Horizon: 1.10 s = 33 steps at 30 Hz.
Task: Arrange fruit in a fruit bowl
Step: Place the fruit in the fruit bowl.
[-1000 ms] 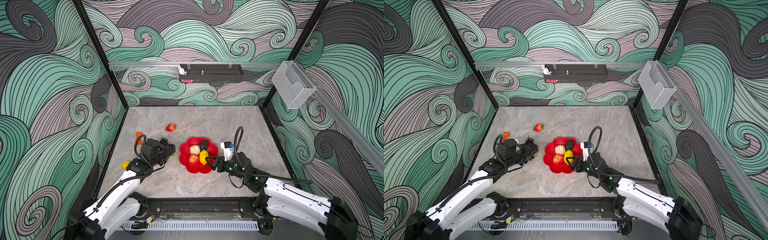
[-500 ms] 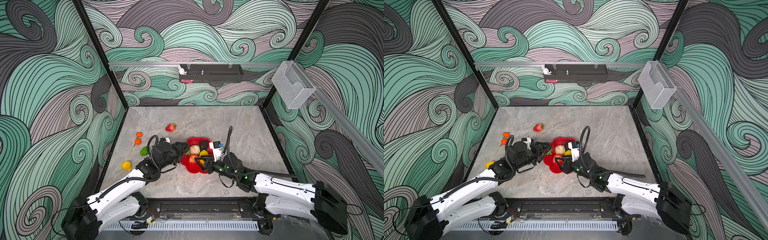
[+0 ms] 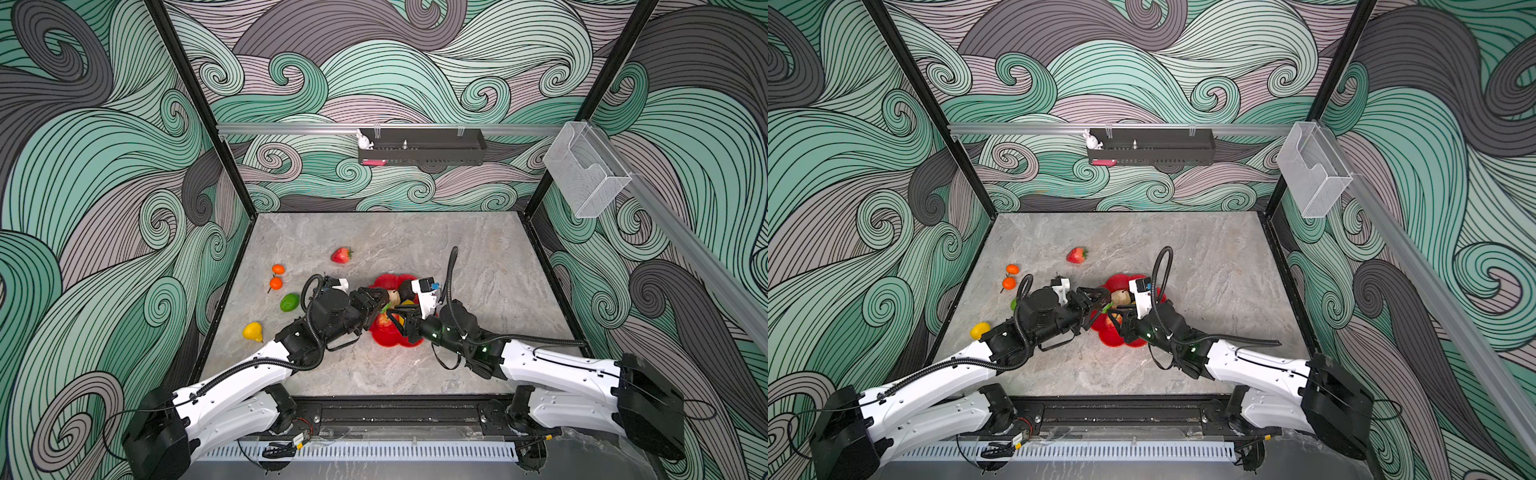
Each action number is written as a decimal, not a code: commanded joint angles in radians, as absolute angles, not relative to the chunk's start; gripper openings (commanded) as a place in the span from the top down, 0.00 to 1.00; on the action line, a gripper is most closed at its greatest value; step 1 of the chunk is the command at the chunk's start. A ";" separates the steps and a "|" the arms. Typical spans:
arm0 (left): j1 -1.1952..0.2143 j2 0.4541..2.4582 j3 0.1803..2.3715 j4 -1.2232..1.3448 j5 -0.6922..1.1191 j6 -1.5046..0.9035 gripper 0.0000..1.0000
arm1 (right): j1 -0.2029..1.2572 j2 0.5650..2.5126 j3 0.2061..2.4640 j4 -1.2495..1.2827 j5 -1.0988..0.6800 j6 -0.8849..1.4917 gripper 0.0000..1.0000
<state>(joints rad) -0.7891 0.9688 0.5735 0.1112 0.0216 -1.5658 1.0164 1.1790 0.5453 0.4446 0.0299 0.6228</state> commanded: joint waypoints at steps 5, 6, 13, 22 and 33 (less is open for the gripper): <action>-0.802 0.938 0.618 0.132 -0.002 -1.563 0.51 | 1.021 1.204 0.562 0.436 0.066 0.580 0.71; -0.802 0.937 0.618 0.134 -0.002 -1.562 0.51 | 1.021 1.208 0.563 0.439 0.066 0.578 0.72; -0.807 0.953 0.621 0.146 0.010 -1.565 0.51 | 1.025 1.212 0.566 0.453 0.063 0.559 0.76; -0.810 0.965 0.629 0.150 0.024 -1.563 0.51 | 1.027 1.218 0.571 0.457 0.059 0.549 0.76; -0.813 0.997 0.658 0.125 0.051 -1.543 0.51 | 1.026 1.220 0.572 0.472 0.046 0.539 0.78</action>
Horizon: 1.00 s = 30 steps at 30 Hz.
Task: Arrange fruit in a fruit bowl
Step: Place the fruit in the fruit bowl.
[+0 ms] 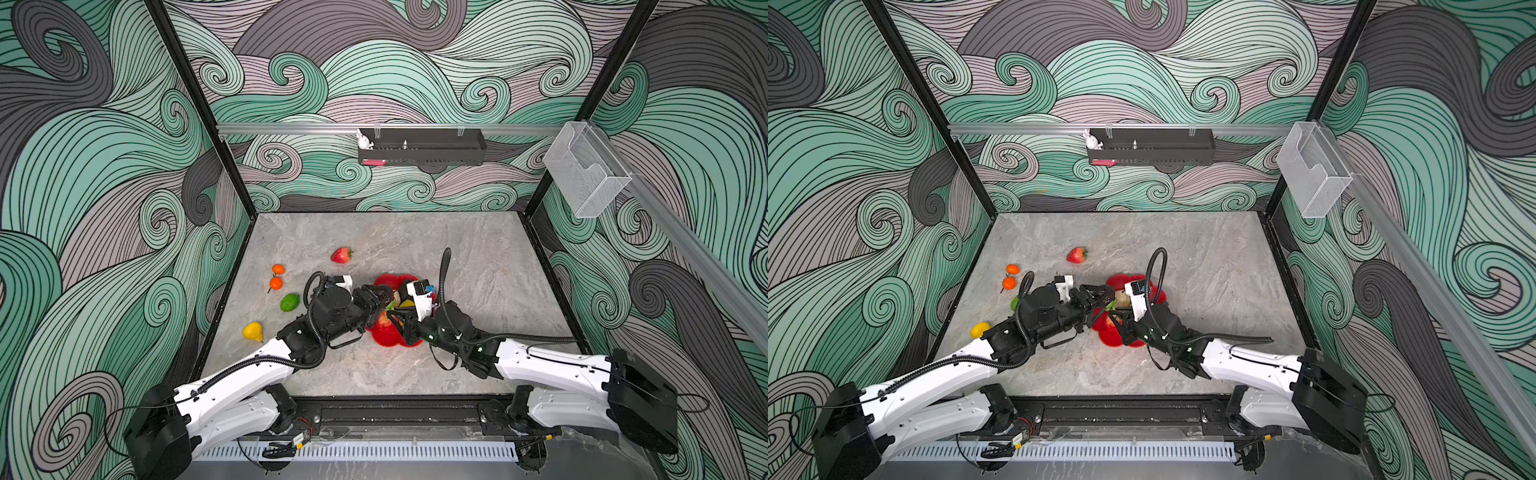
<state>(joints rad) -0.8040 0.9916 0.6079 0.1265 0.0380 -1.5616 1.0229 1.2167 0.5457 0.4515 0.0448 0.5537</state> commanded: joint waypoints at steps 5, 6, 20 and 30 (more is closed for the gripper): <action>-0.813 0.997 0.653 0.114 0.051 -1.543 0.52 | 1.026 1.205 0.566 0.462 0.074 0.536 0.78; -0.813 0.997 0.655 0.106 0.051 -1.542 0.51 | 1.026 1.200 0.563 0.462 0.080 0.533 0.77; -0.813 1.047 0.688 0.077 0.110 -1.521 0.51 | 1.027 1.193 0.565 0.451 0.077 0.508 0.83; -0.813 1.063 0.698 0.029 0.103 -1.502 0.51 | 1.029 1.161 0.556 0.419 0.105 0.492 0.91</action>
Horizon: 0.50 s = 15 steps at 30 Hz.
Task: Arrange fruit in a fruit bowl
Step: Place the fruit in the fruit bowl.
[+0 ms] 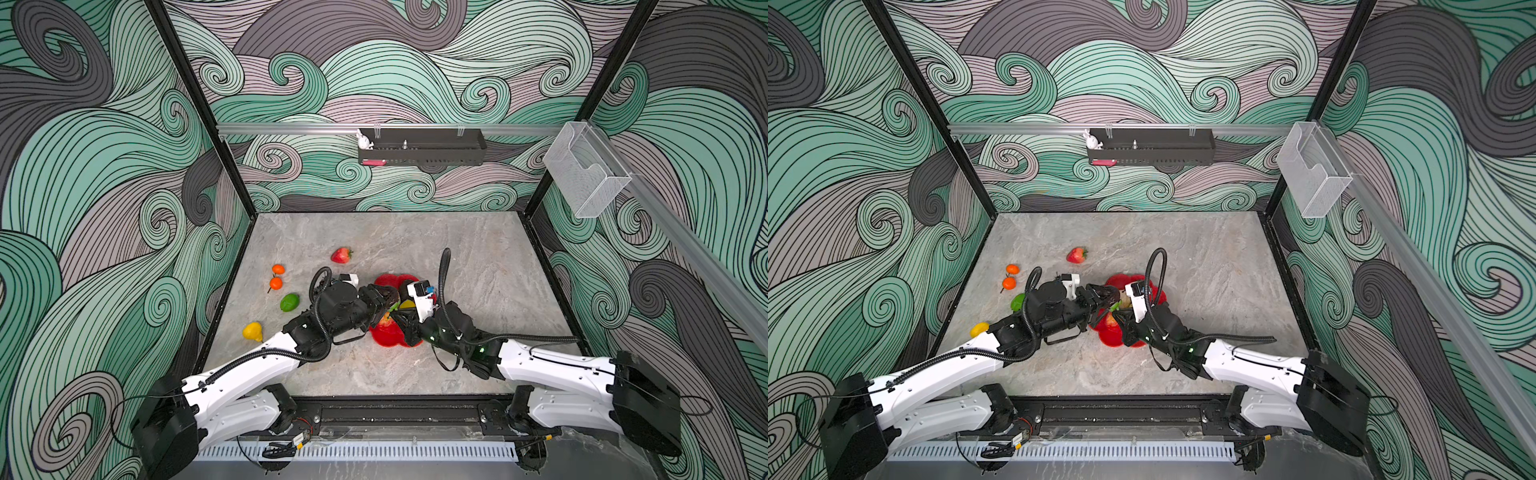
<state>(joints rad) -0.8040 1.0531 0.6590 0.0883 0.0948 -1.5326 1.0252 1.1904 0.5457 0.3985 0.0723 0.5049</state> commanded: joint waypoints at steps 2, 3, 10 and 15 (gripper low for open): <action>-0.813 1.064 0.702 0.017 0.097 -1.491 0.51 | 1.030 1.158 0.557 0.408 0.110 0.487 0.92; -0.813 1.065 0.703 0.011 0.094 -1.486 0.50 | 1.029 1.156 0.558 0.402 0.112 0.488 0.93; -0.811 1.035 0.710 0.012 0.049 -1.383 0.24 | 1.029 1.128 0.615 0.203 0.147 0.473 0.99; -0.810 0.922 0.738 -0.125 -0.086 -1.191 0.07 | 1.022 1.073 0.674 -0.054 0.230 0.406 1.00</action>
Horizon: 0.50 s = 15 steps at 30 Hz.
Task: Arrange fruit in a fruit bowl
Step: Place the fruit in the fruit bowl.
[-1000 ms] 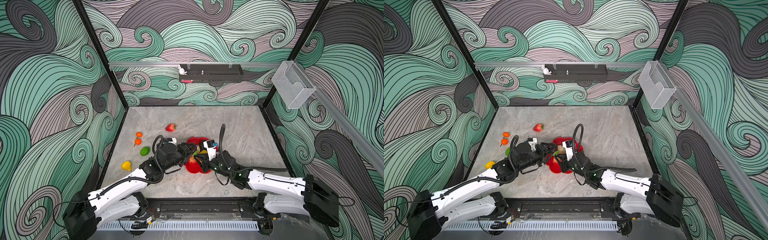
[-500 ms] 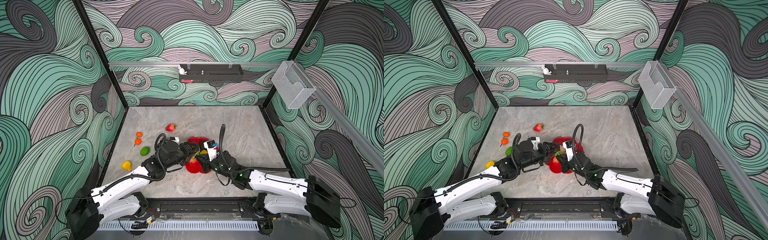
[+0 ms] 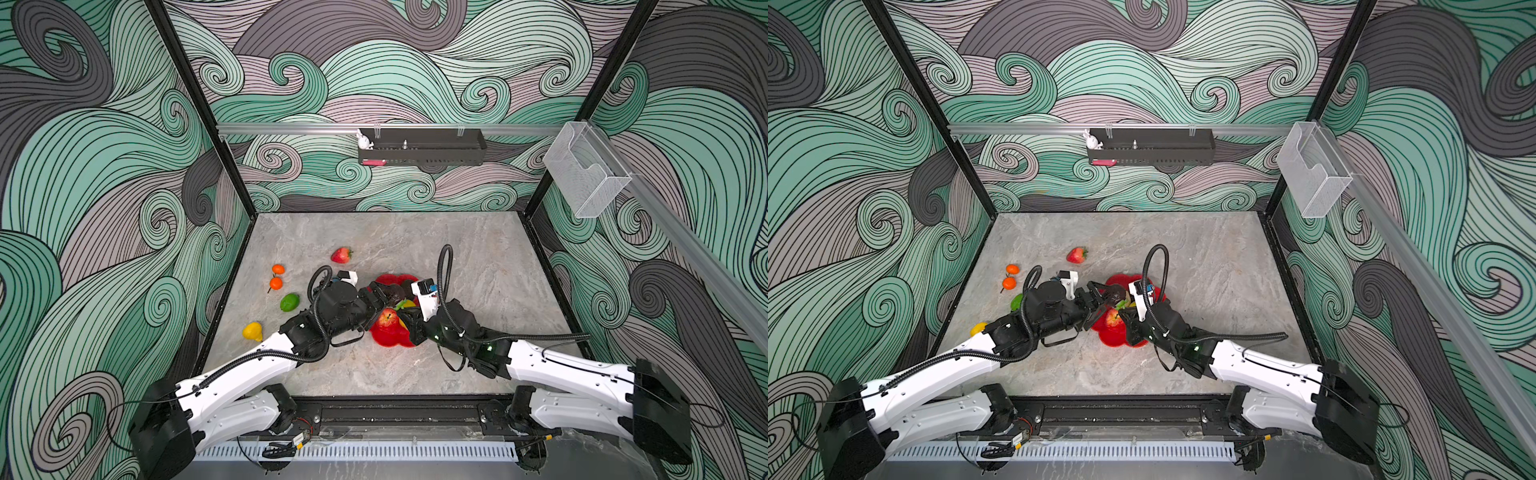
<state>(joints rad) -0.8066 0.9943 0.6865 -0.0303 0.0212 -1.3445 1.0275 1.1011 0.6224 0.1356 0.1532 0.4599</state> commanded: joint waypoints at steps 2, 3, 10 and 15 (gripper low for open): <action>-0.805 0.858 0.740 -0.179 -0.159 -1.087 0.03 | 1.017 1.069 0.711 -0.173 0.237 0.372 1.00; -0.799 0.832 0.747 -0.212 -0.185 -1.043 0.02 | 1.012 1.071 0.728 -0.229 0.242 0.366 1.00; -0.787 0.670 0.781 -0.471 -0.488 -0.645 0.02 | 0.930 1.100 0.859 -0.608 0.186 0.368 1.00; -0.787 0.551 0.690 -0.473 -0.649 -0.525 0.01 | 0.856 1.171 0.953 -0.759 0.121 0.357 1.00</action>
<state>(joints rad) -0.7925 0.5888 0.7216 -0.3950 -0.4839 -0.6754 0.8822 1.1381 0.9020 -0.5934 0.1627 0.3740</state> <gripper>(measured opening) 0.985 0.105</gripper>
